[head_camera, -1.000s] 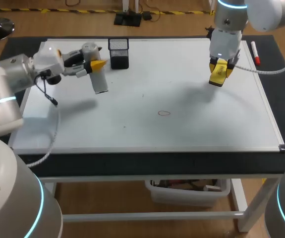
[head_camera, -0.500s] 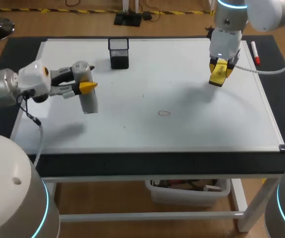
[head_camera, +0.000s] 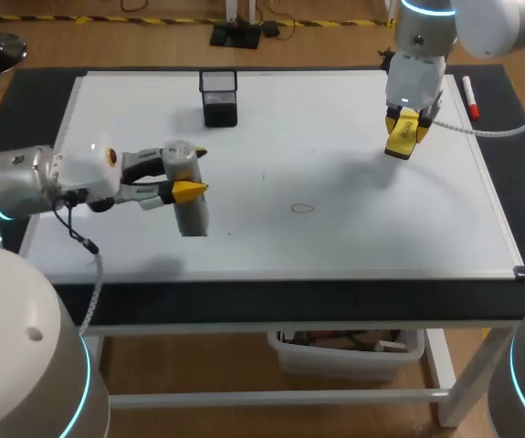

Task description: Pick up the inspection probe, press it on each red-marked spot on the whiteboard one by one, put down the probe, pick up the eraser, and wipe off all the red marks.

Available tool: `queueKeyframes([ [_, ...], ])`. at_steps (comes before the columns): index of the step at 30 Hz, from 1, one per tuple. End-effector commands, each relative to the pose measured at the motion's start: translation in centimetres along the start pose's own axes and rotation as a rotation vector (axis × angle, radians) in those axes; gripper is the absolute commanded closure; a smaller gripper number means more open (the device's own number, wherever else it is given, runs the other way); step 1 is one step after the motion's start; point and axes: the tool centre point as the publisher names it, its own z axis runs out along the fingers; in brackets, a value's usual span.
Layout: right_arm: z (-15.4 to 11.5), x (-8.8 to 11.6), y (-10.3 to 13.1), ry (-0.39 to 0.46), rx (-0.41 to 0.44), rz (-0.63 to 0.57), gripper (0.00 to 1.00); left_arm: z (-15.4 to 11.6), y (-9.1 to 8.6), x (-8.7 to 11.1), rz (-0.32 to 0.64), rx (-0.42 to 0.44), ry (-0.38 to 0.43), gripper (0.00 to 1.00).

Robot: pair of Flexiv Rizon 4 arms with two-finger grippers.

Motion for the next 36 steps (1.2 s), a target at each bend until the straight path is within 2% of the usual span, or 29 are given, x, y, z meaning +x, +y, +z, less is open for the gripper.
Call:
queueKeyframes([
  [1, -0.1, 0.0, -0.1, 0.002, 0.002, -0.002, 1.0, 2.6, 0.8, -0.8, -0.005, 0.006, 0.03, 1.0],
  [21, -0.1, 0.0, -0.1, 0.002, 0.002, -0.002, 1.0, 11.9, 4.0, -1.7, -0.034, -0.011, 0.119, 1.0],
  [36, -0.1, 0.0, -0.1, 0.002, 0.002, -0.002, 1.0, 15.9, 6.2, -4.3, -0.034, 0.01, 0.115, 1.0],
])
